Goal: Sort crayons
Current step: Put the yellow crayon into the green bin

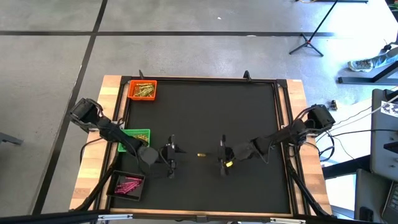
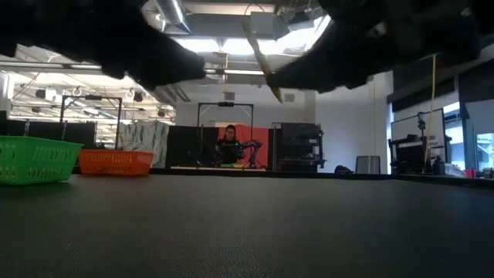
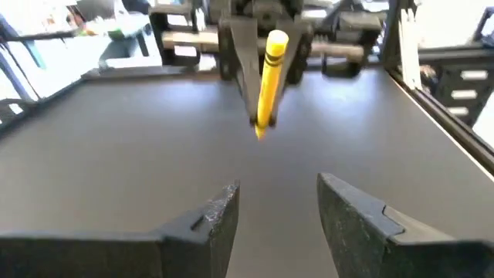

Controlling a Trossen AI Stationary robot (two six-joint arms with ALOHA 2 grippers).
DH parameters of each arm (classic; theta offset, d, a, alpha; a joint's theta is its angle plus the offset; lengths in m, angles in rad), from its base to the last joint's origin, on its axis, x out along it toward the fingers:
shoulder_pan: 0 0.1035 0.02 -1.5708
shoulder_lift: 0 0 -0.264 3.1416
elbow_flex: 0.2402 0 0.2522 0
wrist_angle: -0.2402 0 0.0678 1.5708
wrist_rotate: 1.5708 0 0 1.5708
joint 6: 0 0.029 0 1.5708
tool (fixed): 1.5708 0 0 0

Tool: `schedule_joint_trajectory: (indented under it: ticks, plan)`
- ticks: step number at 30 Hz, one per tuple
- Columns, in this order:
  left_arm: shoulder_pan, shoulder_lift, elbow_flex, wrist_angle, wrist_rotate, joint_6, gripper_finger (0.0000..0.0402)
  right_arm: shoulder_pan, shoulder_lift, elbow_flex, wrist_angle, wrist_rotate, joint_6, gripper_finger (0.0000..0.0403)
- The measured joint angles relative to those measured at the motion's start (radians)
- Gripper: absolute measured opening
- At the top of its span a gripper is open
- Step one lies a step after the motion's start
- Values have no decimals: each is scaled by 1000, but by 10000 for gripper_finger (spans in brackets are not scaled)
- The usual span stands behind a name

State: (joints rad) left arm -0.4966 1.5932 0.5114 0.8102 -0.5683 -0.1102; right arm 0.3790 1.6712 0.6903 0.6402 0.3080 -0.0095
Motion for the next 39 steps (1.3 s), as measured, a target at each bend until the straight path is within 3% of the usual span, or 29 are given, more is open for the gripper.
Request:
schedule_joint_trajectory:
  ticks: [6,15,24,39]
  plan:
    - [27,0,0,150,3,115,157,-41,33,-21,217,-41,-113,5]
    - [89,0,0,223,72,100,157,-81,165,-14,484,-94,-154,5]
    - [119,0,0,279,143,117,154,-101,230,51,519,-107,-192,6]
    - [116,0,0,291,168,153,7,-107,231,63,529,-162,-200,8]
